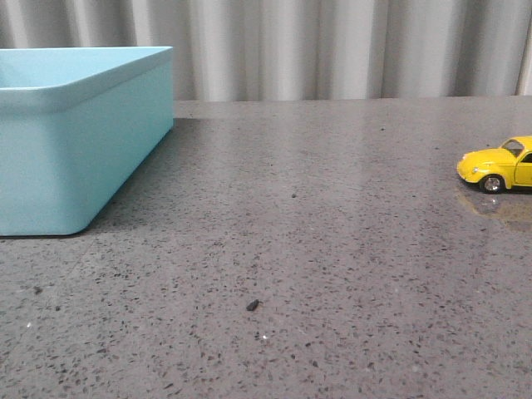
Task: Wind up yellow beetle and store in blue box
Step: 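Move the right gripper over the yellow beetle car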
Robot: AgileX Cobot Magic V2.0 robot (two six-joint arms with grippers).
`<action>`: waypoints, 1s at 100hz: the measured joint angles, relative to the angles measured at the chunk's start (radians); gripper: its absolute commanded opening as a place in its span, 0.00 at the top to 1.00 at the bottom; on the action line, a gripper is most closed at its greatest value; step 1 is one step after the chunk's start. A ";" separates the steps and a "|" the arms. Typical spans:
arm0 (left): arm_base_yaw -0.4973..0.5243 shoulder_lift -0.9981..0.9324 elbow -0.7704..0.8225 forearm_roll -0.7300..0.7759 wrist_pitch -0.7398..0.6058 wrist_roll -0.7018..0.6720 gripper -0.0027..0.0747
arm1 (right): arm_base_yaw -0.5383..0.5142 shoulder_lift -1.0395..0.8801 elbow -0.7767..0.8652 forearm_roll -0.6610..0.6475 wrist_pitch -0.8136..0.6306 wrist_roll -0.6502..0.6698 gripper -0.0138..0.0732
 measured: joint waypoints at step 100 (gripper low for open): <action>0.000 0.000 -0.027 -0.553 -0.310 0.000 0.99 | 0.000 0.011 -0.080 1.265 -0.200 -0.032 0.91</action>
